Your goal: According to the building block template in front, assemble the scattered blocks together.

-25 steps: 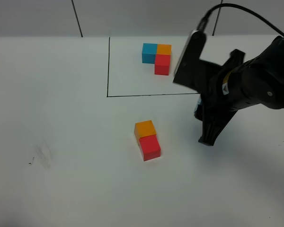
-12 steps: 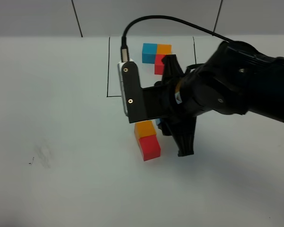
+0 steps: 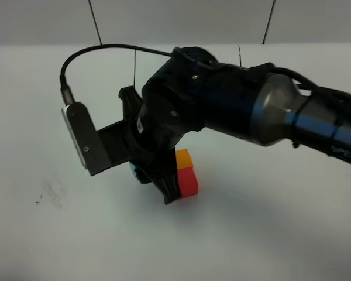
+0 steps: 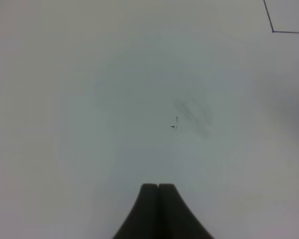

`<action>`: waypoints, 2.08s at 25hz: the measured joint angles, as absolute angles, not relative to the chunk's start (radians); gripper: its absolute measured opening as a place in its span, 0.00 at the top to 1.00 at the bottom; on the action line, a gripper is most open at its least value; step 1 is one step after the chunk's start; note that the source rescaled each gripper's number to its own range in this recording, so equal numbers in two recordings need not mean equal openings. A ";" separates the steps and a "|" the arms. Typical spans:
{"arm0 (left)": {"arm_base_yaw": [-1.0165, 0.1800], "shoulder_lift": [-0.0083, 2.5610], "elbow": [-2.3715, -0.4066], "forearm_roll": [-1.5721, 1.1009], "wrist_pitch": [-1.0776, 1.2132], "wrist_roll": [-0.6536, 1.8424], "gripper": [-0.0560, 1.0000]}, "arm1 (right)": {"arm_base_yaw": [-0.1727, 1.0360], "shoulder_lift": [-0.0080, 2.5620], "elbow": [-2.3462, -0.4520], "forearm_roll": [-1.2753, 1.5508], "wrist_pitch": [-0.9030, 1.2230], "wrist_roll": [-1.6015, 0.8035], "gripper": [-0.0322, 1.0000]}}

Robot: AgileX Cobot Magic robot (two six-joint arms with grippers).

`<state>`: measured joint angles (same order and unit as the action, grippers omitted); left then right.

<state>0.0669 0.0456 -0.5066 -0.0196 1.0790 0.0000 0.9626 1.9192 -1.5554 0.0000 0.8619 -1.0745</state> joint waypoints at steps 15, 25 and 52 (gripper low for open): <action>0.067 0.046 -0.507 -0.020 1.079 0.000 0.95 | 1.002 2.129 -1.639 0.044 0.818 -1.151 0.55; 0.067 0.046 -0.507 -0.020 1.079 0.000 0.95 | 1.002 2.178 -1.645 0.098 0.743 -1.174 0.55; 0.067 0.046 -0.506 -0.020 1.079 0.000 0.95 | 0.898 2.227 -1.646 0.069 0.759 -1.235 0.55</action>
